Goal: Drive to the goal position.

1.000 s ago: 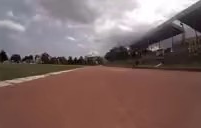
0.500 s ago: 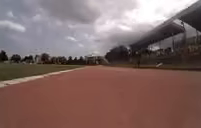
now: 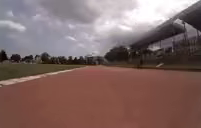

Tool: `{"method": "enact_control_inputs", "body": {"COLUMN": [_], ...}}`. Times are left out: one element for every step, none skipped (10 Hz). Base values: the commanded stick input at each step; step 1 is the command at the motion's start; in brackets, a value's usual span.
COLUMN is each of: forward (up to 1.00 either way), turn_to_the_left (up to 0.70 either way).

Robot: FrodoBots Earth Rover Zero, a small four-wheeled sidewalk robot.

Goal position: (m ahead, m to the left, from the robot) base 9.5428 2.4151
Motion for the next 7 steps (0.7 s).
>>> {"method": "enact_control_inputs", "body": {"forward": [0.45,0.45,0.45,0.45,0.45,0.45,0.45], "turn_to_the_left": [0.00,0.00,0.00,0.00,0.00,0.00,0.00]}}
